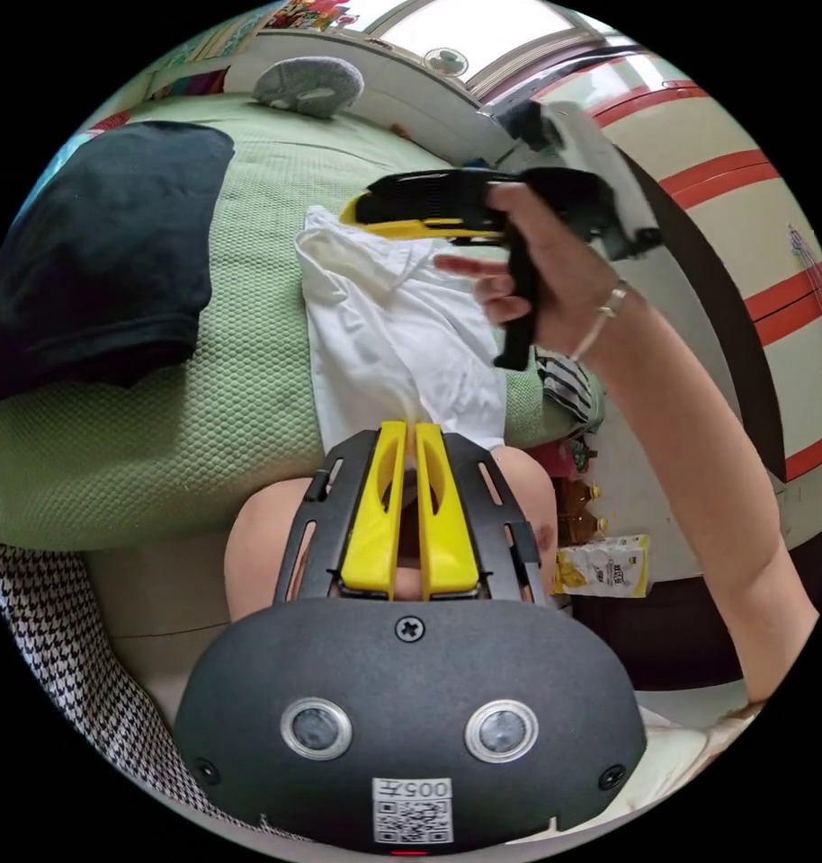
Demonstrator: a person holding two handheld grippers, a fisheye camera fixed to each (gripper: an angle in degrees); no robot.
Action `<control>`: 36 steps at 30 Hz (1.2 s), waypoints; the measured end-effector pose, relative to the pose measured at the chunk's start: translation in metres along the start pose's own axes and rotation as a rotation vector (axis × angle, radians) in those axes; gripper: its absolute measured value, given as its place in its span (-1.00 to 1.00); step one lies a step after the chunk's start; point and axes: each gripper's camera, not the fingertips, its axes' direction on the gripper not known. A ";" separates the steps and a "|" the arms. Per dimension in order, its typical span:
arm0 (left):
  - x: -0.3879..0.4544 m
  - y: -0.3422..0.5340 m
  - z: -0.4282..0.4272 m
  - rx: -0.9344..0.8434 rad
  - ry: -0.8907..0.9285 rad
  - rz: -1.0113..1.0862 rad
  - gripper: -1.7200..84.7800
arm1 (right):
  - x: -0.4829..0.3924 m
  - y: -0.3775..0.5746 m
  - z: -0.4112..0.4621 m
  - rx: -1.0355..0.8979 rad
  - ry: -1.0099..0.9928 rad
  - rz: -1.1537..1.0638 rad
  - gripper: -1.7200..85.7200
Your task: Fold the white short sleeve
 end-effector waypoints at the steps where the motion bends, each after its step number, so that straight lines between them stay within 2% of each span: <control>1: -0.001 0.000 0.001 -0.003 0.000 -0.002 -0.90 | 0.002 0.006 -0.007 0.010 0.000 -0.004 -0.78; 5: -0.007 0.003 0.000 -0.007 0.002 -0.023 -0.90 | 0.012 0.062 -0.040 0.043 0.094 -0.025 -0.78; 11: -0.007 0.006 -0.006 -0.005 -0.032 -0.031 -0.90 | 0.020 0.142 -0.041 -0.037 0.238 -0.011 -0.76; 17: -0.004 0.009 0.007 -0.097 -0.143 -0.065 -0.88 | 0.026 0.194 -0.043 -0.013 0.163 0.087 -0.78; 21: 0.002 0.026 -0.001 -0.095 -0.263 -0.088 -0.86 | 0.026 0.214 -0.052 0.031 0.141 0.107 -0.79; 31: 0.010 0.041 -0.022 -0.018 -0.251 -0.073 -0.84 | 0.026 0.226 -0.037 0.064 0.070 0.140 -0.82; 36: 0.043 0.008 -0.008 0.040 -0.271 0.086 -0.77 | 0.013 0.215 -0.017 0.052 0.124 0.089 -0.82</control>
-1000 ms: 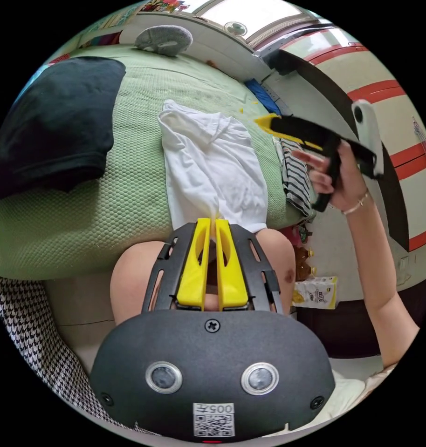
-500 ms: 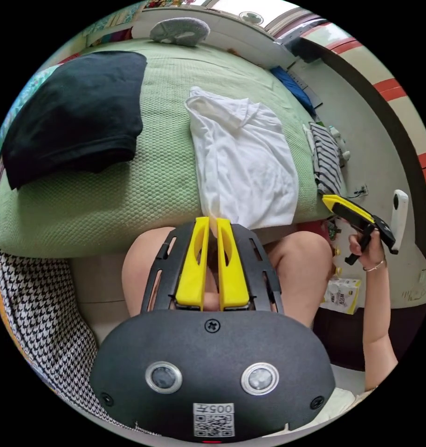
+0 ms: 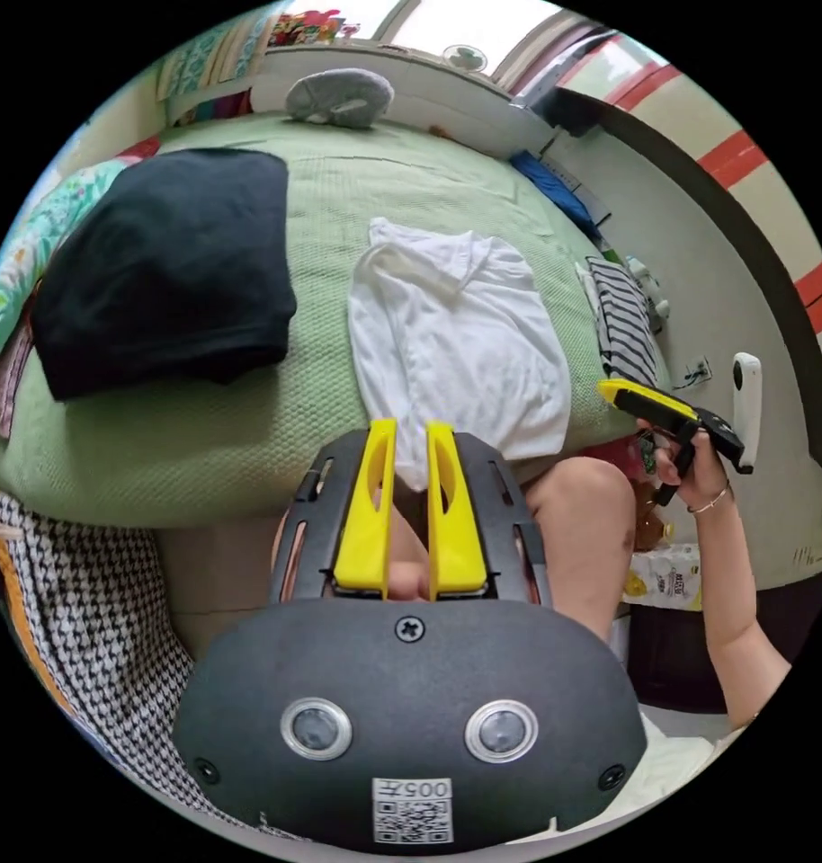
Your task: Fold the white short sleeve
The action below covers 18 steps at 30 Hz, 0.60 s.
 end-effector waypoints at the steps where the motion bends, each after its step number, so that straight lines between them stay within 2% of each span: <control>1: 0.004 -0.006 0.001 0.015 -0.014 0.022 -0.76 | -0.001 -0.001 0.002 0.001 0.002 -0.003 -0.82; 8: 0.042 -0.087 0.038 0.132 -0.103 0.247 -0.69 | -0.014 0.002 0.009 0.052 -0.025 0.032 -0.82; 12: 0.060 -0.115 0.085 0.023 -0.156 0.357 -0.66 | -0.028 0.012 0.011 0.085 -0.011 0.008 -0.82; 15: 0.058 -0.119 0.111 -0.063 -0.159 0.356 -0.65 | -0.035 0.017 0.017 0.065 0.008 -0.020 -0.82; 18: 0.047 -0.124 0.105 -0.053 -0.139 0.300 -0.72 | -0.039 0.024 0.020 0.062 0.023 -0.047 -0.82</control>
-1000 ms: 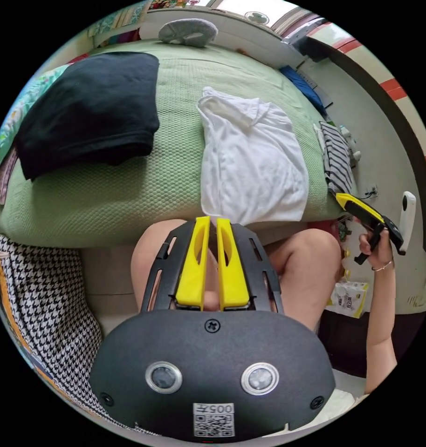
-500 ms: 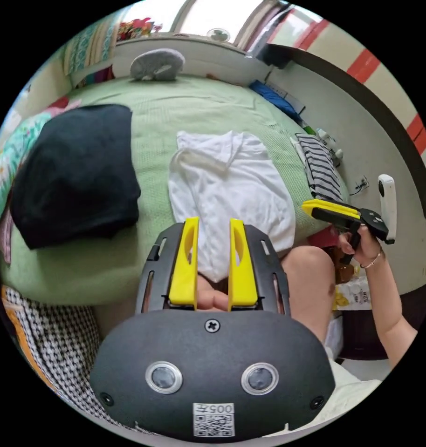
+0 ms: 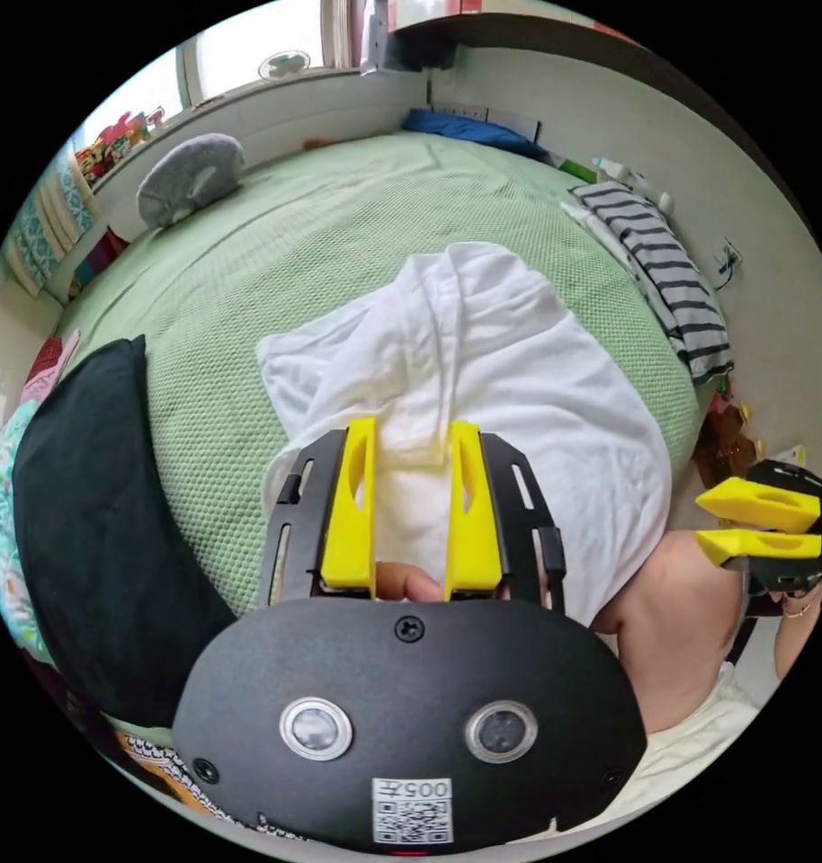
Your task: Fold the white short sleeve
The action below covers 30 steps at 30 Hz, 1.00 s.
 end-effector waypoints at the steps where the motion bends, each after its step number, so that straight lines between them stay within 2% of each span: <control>1: -0.003 -0.001 -0.003 0.009 -0.001 -0.014 -0.74 | 0.000 0.001 0.000 0.000 0.001 -0.003 -0.82; 5: -0.025 -0.015 -0.031 0.072 0.007 -0.085 -0.88 | 0.002 0.007 0.001 0.010 -0.028 0.015 -0.82; 8: -0.053 -0.032 -0.047 0.116 -0.039 -0.163 -0.88 | 0.004 0.012 0.003 0.015 -0.049 0.040 -0.84; 11: -0.092 -0.047 -0.048 0.061 -0.071 -0.283 -0.83 | 0.003 0.017 0.002 0.012 -0.044 0.049 -0.85; 14: -0.110 -0.046 -0.056 0.083 -0.064 -0.348 -0.81 | 0.001 0.023 -0.001 0.025 -0.033 0.045 -0.85; 17: -0.096 -0.039 -0.059 0.109 -0.017 -0.257 -0.78 | 0.001 0.029 0.001 0.021 -0.035 0.052 -0.85; 21: -0.062 -0.024 -0.037 0.046 -0.008 -0.048 -0.70 | 0.003 0.034 0.007 0.001 -0.043 0.064 -0.86; 23: -0.058 -0.019 -0.024 0.007 0.007 -0.015 -0.67 | 0.001 0.034 0.008 0.001 -0.045 0.061 -0.86; 27: -0.067 -0.015 -0.007 -0.040 0.062 -0.085 -0.67 | -0.002 0.034 0.010 0.003 -0.032 0.046 -0.86; 30: -0.070 -0.019 -0.013 -0.026 0.005 -0.108 -0.82 | 0.000 0.035 0.013 -0.001 -0.035 0.056 -0.86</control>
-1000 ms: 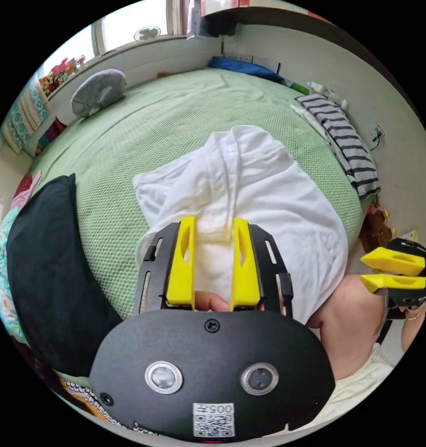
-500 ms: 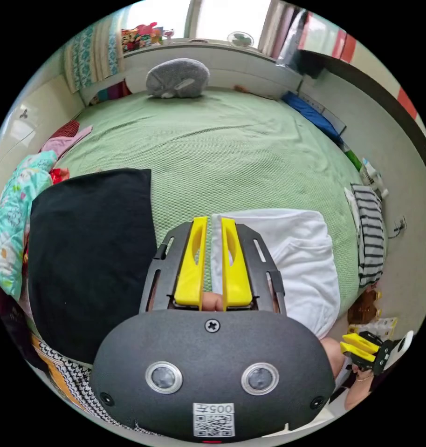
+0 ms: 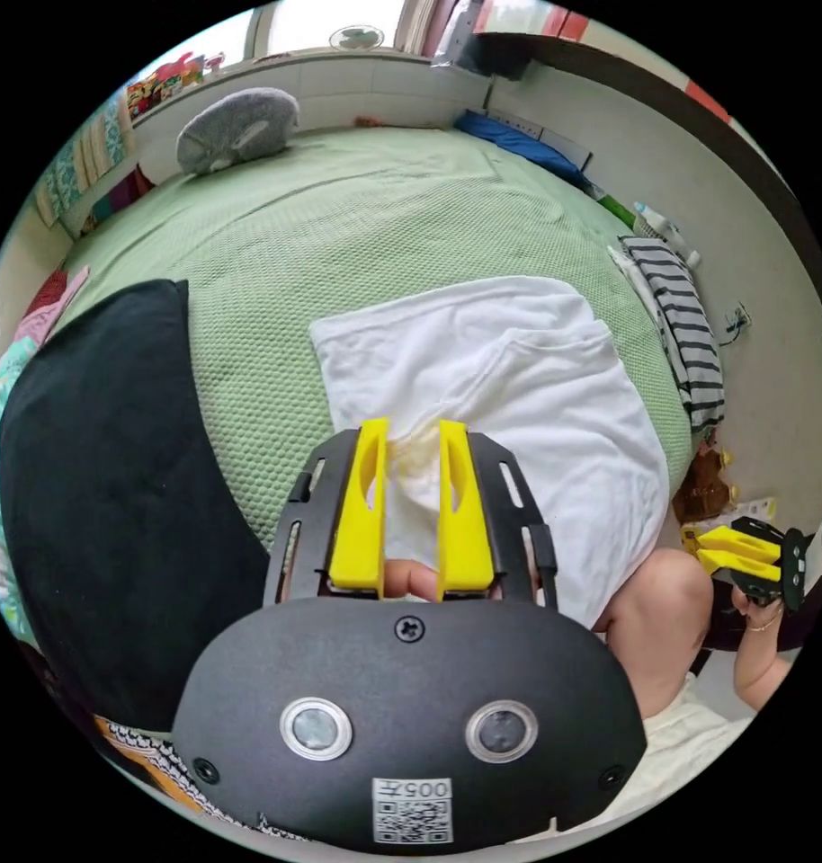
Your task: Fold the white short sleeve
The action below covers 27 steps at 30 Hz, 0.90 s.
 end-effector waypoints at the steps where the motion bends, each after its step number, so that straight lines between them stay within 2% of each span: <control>1: 0.000 -0.002 -0.003 0.007 0.001 0.003 -0.85 | 0.000 0.000 0.001 -0.001 -0.001 0.003 -0.86; 8: -0.015 -0.044 -0.049 0.084 0.052 -0.018 -0.90 | 0.000 0.001 0.014 -0.023 -0.009 0.011 -0.87; 12: -0.031 -0.066 -0.037 -0.007 -0.182 -0.049 -0.90 | -0.004 -0.002 0.018 -0.021 -0.006 0.011 -0.87; 13: -0.034 -0.067 -0.034 -0.010 -0.186 -0.054 -0.89 | -0.004 -0.002 0.019 -0.020 -0.008 0.012 -0.87; 19: -0.046 -0.051 -0.026 0.023 -0.048 -0.084 -0.80 | -0.005 -0.004 0.026 -0.029 -0.008 0.017 -0.87; 27: -0.045 0.017 -0.078 0.059 0.081 -0.022 -0.73 | -0.028 0.004 0.020 0.006 0.010 -0.051 -0.86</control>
